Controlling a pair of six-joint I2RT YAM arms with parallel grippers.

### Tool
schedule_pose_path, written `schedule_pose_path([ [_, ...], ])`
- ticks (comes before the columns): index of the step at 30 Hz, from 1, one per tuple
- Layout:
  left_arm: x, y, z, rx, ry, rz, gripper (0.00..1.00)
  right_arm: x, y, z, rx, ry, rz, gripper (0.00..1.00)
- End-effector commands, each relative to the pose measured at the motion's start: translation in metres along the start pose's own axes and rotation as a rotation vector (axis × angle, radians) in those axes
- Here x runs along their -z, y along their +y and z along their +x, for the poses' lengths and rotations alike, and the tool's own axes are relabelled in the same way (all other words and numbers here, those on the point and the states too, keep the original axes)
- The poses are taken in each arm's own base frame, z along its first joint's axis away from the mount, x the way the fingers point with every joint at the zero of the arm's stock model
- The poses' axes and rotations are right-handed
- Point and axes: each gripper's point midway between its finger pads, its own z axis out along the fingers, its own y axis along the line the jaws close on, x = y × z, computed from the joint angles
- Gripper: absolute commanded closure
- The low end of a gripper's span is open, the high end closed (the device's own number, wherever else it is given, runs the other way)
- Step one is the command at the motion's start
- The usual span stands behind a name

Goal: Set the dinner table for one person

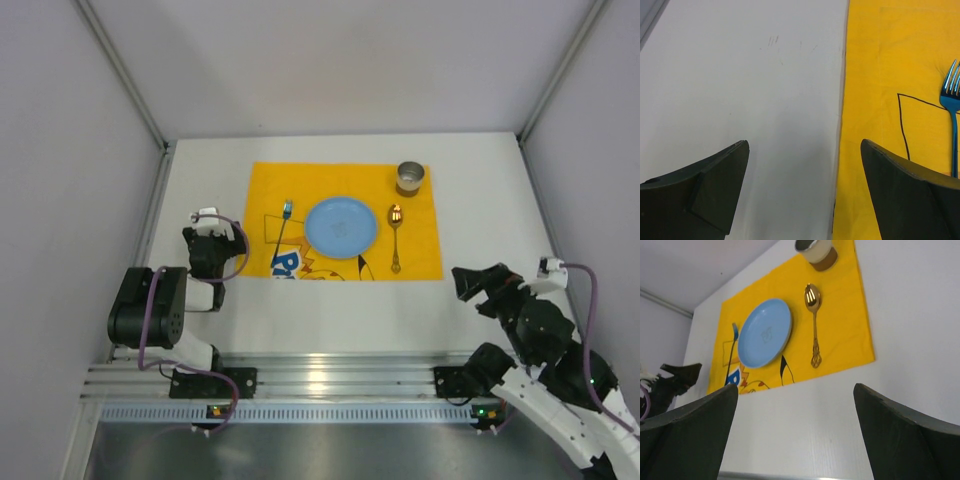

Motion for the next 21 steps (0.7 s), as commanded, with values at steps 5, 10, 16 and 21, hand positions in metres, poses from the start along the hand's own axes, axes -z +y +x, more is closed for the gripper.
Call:
schedule_pose_path([
  [5,-0.003,-0.005,-0.018,0.011,-0.073,0.023,0.01,-0.044,0.002,-0.034,0.374,-0.140,0.175,0.00],
  [10,-0.003,-0.005,-0.018,0.011,-0.073,0.025,0.01,-0.090,0.043,-0.033,0.765,0.037,0.159,0.00],
  [16,-0.004,-0.004,-0.018,0.011,-0.072,0.021,0.01,-0.148,0.029,-0.021,0.527,0.217,-0.015,0.00],
  [21,-0.003,-0.004,-0.018,0.012,-0.074,0.022,0.01,-0.170,-0.031,-0.032,0.513,0.221,0.161,0.00],
])
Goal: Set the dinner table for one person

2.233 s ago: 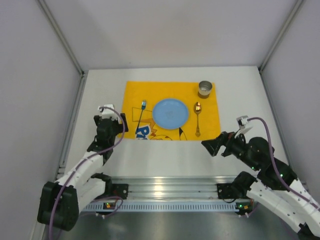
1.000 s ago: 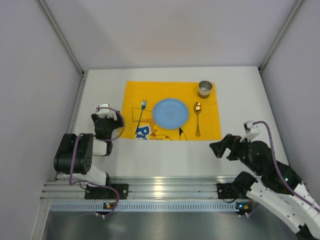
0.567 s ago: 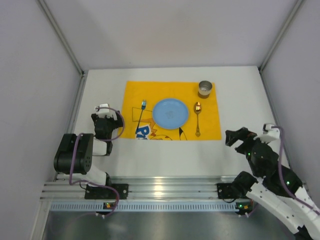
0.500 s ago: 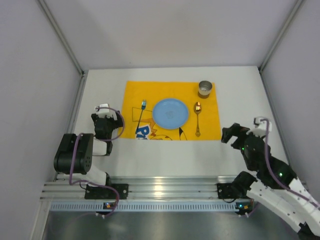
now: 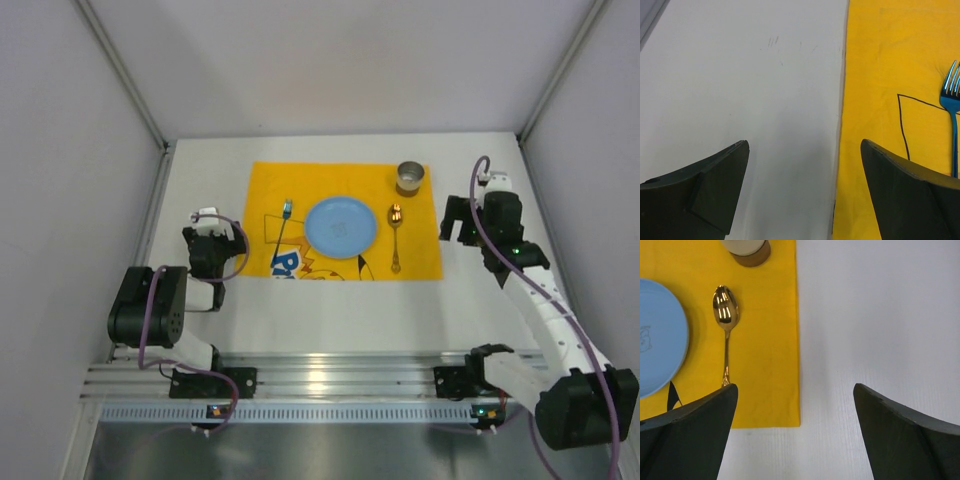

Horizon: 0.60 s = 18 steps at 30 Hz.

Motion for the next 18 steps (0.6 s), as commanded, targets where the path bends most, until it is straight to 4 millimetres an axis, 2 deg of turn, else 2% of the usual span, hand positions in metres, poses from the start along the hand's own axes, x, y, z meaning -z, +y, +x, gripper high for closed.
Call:
schedule_pose_path([
  [1,-0.003,-0.005,-0.019,0.011,-0.073,0.021,0.01,-0.014,0.004,-0.006,0.029,-0.021,-0.095,0.00],
  [2,-0.003,-0.005,-0.018,0.011,-0.071,0.021,0.01,-0.018,0.013,0.004,0.023,0.020,-0.171,0.00],
  [4,-0.003,-0.004,-0.018,0.011,-0.070,0.021,0.01,-0.028,0.009,0.030,-0.043,0.107,-0.205,0.00],
  [5,-0.003,-0.004,-0.019,0.010,-0.073,0.021,0.01,-0.028,0.013,0.037,-0.094,0.142,-0.276,0.00],
  [6,-0.003,-0.005,-0.019,0.010,-0.076,0.023,0.01,-0.032,0.006,0.042,-0.150,0.159,-0.277,0.00],
  [8,-0.003,-0.005,-0.019,0.008,-0.076,0.023,0.01,-0.042,0.005,0.051,-0.259,0.227,-0.290,0.00],
  [11,-0.003,-0.005,-0.018,0.010,-0.074,0.023,0.01,-0.056,-0.006,0.044,-0.249,0.260,-0.237,0.00],
  [15,-0.003,-0.005,-0.019,0.011,-0.074,0.023,0.01,-0.063,-0.030,0.003,-0.155,0.143,-0.126,0.00],
  [18,-0.003,-0.004,-0.019,0.010,-0.074,0.022,0.01,-0.073,-0.042,-0.011,-0.152,0.101,-0.095,0.00],
])
